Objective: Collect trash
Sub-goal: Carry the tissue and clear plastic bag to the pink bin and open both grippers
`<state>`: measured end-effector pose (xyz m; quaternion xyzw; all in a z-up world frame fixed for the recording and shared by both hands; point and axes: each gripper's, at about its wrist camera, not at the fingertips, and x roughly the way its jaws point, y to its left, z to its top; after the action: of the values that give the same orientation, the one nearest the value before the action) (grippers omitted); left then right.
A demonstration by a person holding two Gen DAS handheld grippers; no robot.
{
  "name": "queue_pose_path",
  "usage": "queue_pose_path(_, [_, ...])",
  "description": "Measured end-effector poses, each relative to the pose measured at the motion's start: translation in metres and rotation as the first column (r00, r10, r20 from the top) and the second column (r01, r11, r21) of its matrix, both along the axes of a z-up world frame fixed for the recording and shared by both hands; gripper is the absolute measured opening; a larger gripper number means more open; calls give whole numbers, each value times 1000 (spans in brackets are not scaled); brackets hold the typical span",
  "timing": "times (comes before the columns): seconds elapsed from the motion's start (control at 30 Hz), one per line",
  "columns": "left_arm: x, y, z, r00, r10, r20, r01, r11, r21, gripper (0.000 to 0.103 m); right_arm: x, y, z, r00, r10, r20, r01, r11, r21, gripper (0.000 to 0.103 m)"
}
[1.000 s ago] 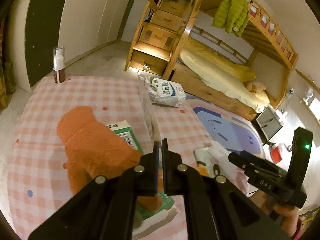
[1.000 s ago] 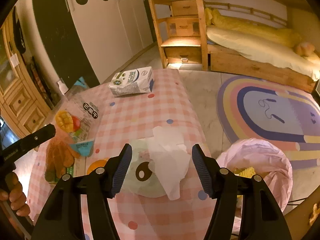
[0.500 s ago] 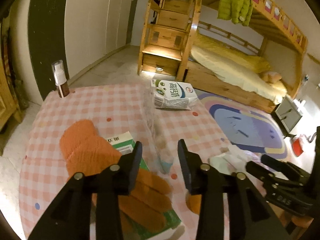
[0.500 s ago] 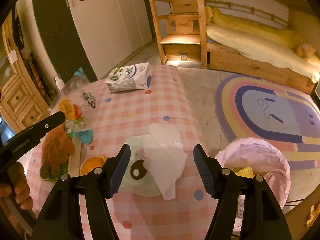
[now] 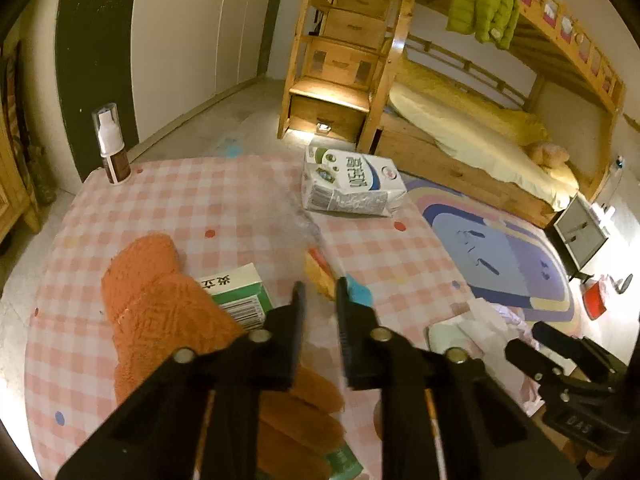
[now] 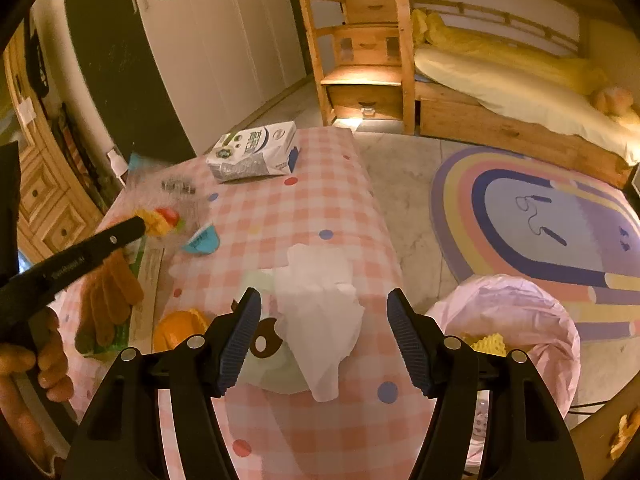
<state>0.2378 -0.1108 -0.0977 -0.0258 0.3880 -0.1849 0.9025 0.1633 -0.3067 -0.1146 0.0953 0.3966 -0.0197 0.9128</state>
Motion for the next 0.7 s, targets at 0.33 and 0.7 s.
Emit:
queue_pose_path(0.33, [-55, 13, 33, 983, -86, 161, 95, 994, -49, 0, 10, 11, -10, 999, 9, -47, -8, 1000, 22, 75])
queue_pose_path(0.7, [-59, 19, 23, 986, -113, 122, 117, 993, -26, 0, 6, 26, -6, 998, 60, -34, -60, 998, -3, 10])
